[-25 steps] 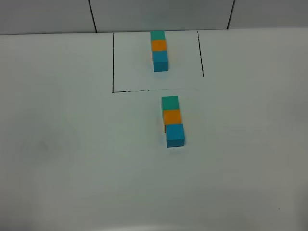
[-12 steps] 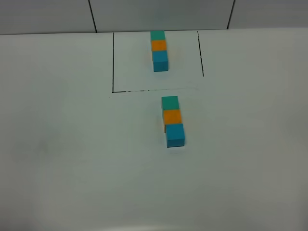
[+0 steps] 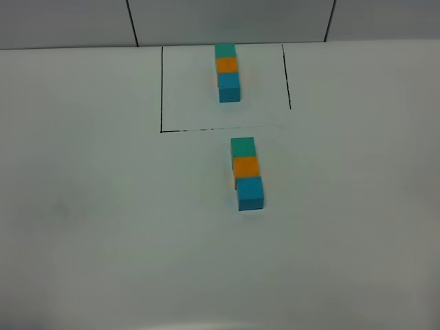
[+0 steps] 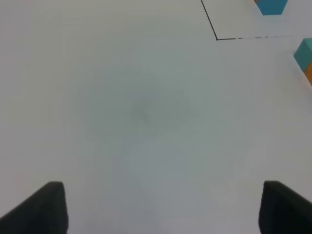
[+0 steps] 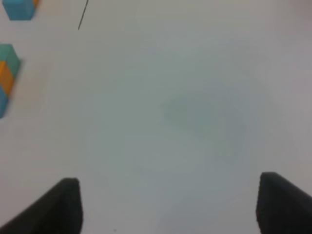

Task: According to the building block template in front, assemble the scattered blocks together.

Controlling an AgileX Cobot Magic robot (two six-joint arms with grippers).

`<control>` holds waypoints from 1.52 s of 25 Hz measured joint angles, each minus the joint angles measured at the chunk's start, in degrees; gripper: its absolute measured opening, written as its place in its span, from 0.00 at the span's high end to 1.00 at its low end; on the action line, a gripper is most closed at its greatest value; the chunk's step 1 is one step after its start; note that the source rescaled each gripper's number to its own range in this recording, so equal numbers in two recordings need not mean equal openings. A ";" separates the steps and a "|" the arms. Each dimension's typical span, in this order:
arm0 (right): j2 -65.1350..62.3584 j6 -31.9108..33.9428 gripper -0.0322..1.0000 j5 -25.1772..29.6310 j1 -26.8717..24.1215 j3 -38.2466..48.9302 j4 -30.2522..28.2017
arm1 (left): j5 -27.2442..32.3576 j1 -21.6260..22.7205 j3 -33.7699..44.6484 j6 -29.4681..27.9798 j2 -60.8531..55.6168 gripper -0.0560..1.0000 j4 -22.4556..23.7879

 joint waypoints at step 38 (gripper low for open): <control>0.00 -3.75 0.47 0.00 -1.72 0.00 2.11 | 0.00 0.00 0.00 -0.05 0.00 0.22 0.00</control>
